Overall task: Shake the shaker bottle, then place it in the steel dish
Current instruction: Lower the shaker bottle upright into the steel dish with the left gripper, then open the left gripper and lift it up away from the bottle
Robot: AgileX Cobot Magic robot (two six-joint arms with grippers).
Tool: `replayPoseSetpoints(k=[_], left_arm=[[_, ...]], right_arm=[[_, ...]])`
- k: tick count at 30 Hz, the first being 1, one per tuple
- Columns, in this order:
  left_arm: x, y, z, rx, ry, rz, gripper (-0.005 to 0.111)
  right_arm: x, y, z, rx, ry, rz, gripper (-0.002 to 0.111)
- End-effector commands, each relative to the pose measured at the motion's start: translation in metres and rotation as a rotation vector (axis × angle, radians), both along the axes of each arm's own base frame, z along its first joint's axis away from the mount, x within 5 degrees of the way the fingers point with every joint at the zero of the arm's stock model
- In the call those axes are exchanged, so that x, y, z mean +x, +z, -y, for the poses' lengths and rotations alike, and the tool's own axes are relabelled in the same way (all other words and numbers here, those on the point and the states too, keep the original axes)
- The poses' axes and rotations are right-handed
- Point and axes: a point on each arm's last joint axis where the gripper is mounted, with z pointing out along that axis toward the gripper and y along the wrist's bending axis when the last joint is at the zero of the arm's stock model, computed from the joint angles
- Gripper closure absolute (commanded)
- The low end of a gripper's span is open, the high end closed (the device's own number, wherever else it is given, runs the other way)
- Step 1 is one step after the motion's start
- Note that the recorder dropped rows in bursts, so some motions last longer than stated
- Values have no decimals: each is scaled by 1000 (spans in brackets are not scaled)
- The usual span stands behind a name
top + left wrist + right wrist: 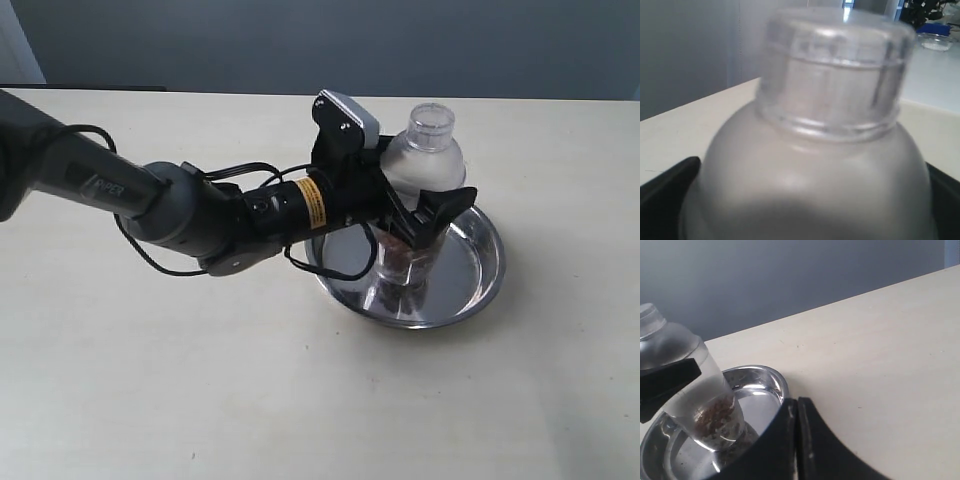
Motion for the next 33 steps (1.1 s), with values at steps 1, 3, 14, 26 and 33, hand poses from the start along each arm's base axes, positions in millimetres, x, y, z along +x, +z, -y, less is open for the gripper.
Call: replayPoseSetpoints(k=[1, 3, 14, 26, 33], left_arm=[[-2, 8, 2, -17, -34, 62, 4], [-1, 10, 1, -40, -23, 66, 4], [8, 18, -15, -107, -18, 122, 4], [1, 68, -18, -185, -44, 251, 4], [-15, 121, -29, -144, -140, 379, 4]], right_arm=[[0, 1, 0, -6, -1, 13, 109], [0, 1, 0, -6, -1, 13, 109], [0, 1, 0, -6, -1, 13, 109], [0, 1, 0, -6, -1, 13, 109], [0, 1, 0, -6, -1, 13, 109]])
